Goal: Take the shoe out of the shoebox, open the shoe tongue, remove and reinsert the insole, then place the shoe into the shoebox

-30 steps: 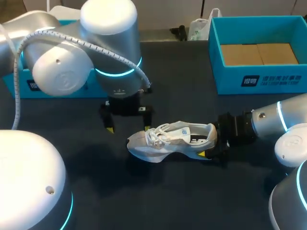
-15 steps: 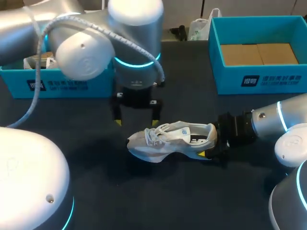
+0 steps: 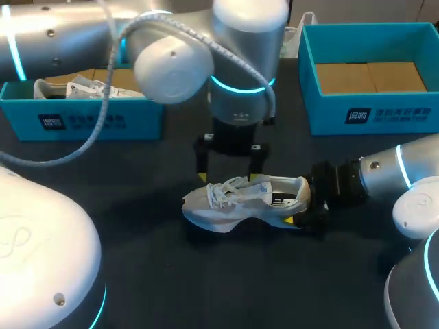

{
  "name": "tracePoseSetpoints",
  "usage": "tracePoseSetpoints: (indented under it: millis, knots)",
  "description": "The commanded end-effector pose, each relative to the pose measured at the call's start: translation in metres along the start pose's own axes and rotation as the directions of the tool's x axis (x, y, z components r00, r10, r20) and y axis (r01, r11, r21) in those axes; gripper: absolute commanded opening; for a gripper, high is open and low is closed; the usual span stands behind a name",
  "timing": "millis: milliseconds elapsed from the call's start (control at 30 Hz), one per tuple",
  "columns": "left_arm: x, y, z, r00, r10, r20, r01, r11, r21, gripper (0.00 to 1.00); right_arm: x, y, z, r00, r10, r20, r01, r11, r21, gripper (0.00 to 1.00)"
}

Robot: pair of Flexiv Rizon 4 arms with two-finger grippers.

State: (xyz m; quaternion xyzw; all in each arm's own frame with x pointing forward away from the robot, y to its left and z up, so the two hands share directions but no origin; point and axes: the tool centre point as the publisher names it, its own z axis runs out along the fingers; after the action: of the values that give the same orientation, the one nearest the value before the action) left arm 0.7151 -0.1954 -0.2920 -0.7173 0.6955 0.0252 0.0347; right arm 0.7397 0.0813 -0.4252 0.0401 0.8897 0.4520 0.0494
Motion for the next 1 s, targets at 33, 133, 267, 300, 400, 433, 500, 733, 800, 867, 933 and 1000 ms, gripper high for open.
tracePoseSetpoints:
  millis: [33, 133, 267, 300, 400, 433, 500, 733, 800, 867, 933, 1000]
  knots:
    - [0.033, -0.004, 0.01, 0.989, -0.01, 0.149, 0.011, 1.0, -0.003, 1.0, 0.002, 0.0, 0.007, 1.0, 0.0, 0.002, 0.0, 1.0, 0.007, 0.0]
    - [0.044, -0.004, 0.015, 0.988, -0.028, 0.149, 0.026, 1.0, 0.016, 1.0, 0.002, 0.0, 0.007, 1.0, 0.0, 0.002, 0.0, 1.0, 0.007, 0.0]
    - [0.053, -0.002, 0.021, 0.986, -0.024, 0.163, 0.023, 1.0, 0.01, 1.0, 0.002, 0.0, 0.007, 1.0, 0.0, 0.002, 0.0, 1.0, 0.007, 0.0]
    - [0.056, -0.001, 0.023, 0.985, -0.021, 0.169, 0.021, 1.0, 0.001, 1.0, 0.002, 0.0, 0.007, 1.0, 0.0, 0.002, 0.0, 1.0, 0.007, 0.0]
    - [0.066, 0.0, 0.027, 0.983, -0.016, 0.183, 0.018, 1.0, -0.011, 1.0, 0.002, 0.0, 0.007, 1.0, 0.0, 0.002, 0.0, 1.0, 0.007, 0.0]
    - [0.069, -0.001, 0.029, 0.983, -0.016, 0.185, 0.019, 1.0, -0.011, 1.0, 0.002, 0.0, 0.007, 1.0, 0.0, 0.002, 0.0, 1.0, 0.007, 0.0]
    - [0.073, -0.001, 0.032, 0.981, -0.021, 0.191, 0.024, 1.0, -0.015, 1.0, 0.002, 0.0, 0.007, 1.0, 0.0, 0.002, 0.0, 1.0, 0.007, 0.0]
    - [0.079, -0.007, 0.047, 0.975, -0.039, 0.218, 0.044, 0.999, -0.017, 1.0, 0.002, 0.0, 0.007, 1.0, 0.0, 0.002, 0.0, 1.0, 0.007, 0.0]
    - [0.079, -0.007, 0.05, 0.974, -0.042, 0.223, 0.047, 0.999, -0.018, 1.0, 0.002, 0.0, 0.007, 1.0, 0.0, 0.002, 0.0, 1.0, 0.007, 0.0]
    - [0.077, -0.006, 0.052, 0.973, -0.04, 0.227, 0.047, 0.999, -0.024, 1.0, 0.002, 0.0, 0.007, 1.0, 0.0, 0.002, 0.0, 1.0, 0.007, 0.0]
    - [0.077, -0.005, 0.055, 0.972, -0.038, 0.233, 0.047, 0.998, -0.032, 1.0, 0.002, 0.0, 0.007, 1.0, 0.0, 0.002, 0.0, 1.0, 0.007, 0.0]
    - [0.077, -0.004, 0.057, 0.972, -0.039, 0.234, 0.049, 0.998, -0.035, 1.0, 0.002, 0.0, 0.007, 1.0, 0.0, 0.002, 0.0, 1.0, 0.007, 0.0]
